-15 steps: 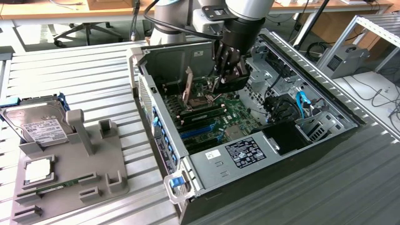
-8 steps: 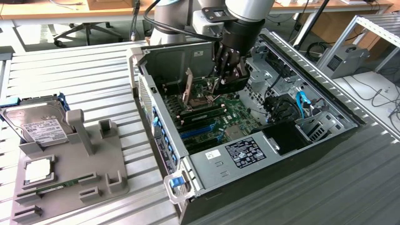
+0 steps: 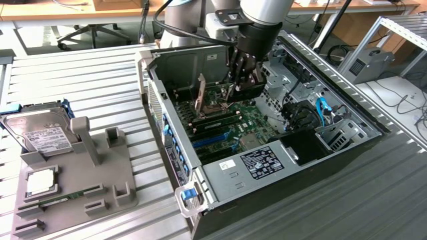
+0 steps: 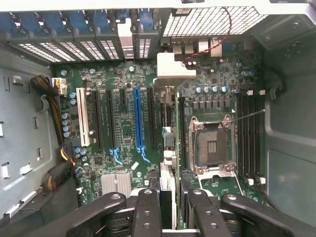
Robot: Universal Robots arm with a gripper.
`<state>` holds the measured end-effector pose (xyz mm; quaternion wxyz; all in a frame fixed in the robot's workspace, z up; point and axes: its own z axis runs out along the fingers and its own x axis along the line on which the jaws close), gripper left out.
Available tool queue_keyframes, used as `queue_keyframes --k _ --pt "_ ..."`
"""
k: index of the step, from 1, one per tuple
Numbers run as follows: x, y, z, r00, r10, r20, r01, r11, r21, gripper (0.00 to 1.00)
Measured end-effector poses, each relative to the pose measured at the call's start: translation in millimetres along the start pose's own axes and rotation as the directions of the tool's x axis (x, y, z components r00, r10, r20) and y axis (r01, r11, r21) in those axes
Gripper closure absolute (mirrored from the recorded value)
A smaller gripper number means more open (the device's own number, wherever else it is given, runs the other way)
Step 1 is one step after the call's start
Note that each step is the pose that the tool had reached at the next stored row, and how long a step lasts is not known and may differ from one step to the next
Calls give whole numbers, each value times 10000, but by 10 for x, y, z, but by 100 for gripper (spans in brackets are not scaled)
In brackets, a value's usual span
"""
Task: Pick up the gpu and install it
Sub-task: 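Insert the gpu into the slot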
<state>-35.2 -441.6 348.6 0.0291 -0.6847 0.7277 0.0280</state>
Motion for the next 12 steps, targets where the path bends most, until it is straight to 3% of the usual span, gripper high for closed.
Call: queue_keyframes --k 12 --pt "31 3 48 10000 0 1 0 10000 0 73"
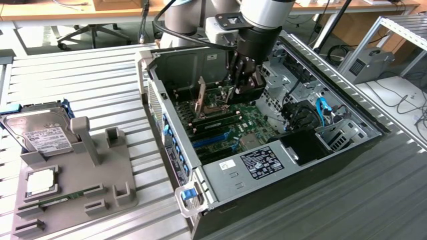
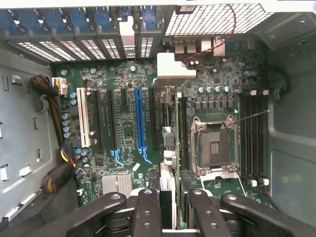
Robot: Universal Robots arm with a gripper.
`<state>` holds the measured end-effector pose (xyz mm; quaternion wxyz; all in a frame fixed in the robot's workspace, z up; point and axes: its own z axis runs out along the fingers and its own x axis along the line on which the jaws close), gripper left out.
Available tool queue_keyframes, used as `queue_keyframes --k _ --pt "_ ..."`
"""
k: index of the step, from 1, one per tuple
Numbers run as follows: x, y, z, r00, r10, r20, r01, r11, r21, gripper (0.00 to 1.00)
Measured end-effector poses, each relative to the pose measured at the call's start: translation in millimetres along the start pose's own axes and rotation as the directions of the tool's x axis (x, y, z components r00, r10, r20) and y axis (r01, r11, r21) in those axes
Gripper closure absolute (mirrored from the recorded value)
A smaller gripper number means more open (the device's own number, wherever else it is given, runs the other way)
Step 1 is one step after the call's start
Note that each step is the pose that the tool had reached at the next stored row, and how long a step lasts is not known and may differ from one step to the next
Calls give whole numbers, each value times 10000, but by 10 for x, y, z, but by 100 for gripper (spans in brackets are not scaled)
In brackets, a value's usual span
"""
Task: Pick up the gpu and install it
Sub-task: 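Insert the gpu into the slot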
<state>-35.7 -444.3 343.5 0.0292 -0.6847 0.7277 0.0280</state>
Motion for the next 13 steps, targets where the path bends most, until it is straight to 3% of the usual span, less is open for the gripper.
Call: queue_keyframes --k 13 --pt "40 0 39 10000 0 -1 0 10000 -1 73"
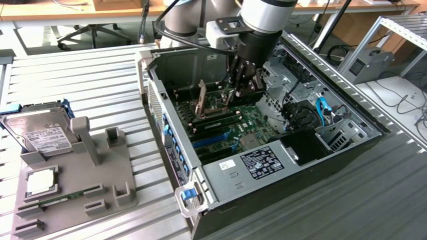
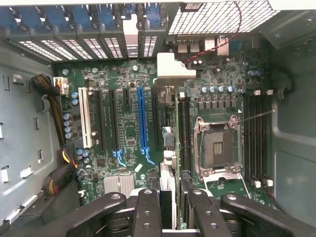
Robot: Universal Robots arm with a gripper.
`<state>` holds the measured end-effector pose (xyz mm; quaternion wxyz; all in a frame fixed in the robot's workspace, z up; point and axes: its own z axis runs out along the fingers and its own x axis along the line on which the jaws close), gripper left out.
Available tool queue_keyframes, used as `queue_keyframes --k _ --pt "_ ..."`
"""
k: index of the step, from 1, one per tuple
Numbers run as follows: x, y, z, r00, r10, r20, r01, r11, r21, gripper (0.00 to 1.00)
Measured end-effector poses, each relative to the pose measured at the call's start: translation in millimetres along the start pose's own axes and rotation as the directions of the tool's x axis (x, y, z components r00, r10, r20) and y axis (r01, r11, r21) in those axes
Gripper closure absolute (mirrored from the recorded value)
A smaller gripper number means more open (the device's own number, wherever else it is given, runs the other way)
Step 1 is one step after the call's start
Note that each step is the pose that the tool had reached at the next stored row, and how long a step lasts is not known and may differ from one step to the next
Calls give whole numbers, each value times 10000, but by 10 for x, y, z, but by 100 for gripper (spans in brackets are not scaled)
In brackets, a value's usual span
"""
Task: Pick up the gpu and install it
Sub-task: 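Insert the gpu into the slot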
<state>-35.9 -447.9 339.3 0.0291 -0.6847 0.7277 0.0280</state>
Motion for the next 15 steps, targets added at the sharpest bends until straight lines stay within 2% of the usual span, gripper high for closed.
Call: queue_keyframes --k 15 --pt "42 1 43 10000 0 0 0 10000 0 73"
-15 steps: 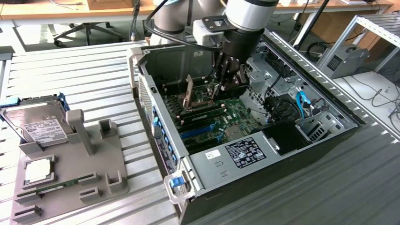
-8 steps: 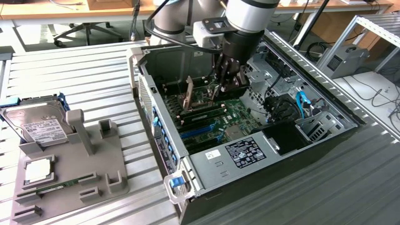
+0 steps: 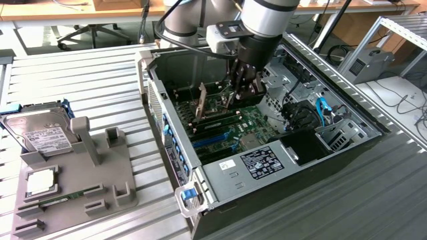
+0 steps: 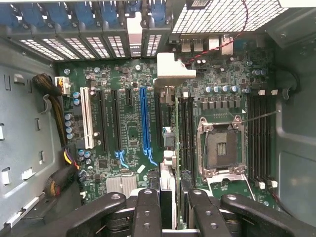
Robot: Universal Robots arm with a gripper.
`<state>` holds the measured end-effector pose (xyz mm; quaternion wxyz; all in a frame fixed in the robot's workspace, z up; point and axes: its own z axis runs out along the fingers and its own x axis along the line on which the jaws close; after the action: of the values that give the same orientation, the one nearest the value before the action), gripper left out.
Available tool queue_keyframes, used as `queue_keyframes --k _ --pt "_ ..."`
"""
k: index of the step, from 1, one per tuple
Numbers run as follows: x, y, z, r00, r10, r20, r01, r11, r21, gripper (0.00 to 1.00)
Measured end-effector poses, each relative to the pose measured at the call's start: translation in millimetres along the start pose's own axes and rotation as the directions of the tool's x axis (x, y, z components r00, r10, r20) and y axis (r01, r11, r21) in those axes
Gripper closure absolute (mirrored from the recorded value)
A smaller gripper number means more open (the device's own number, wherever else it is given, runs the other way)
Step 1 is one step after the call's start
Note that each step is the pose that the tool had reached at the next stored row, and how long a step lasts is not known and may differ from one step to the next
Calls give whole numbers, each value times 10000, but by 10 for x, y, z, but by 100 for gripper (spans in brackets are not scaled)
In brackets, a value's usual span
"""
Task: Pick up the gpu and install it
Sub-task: 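Insert the gpu into the slot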
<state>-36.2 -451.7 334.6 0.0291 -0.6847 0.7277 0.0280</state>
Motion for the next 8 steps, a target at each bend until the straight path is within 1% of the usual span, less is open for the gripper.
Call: queue_keyframes --k 8 --pt "22 1 22 10000 0 1 0 10000 0 73"
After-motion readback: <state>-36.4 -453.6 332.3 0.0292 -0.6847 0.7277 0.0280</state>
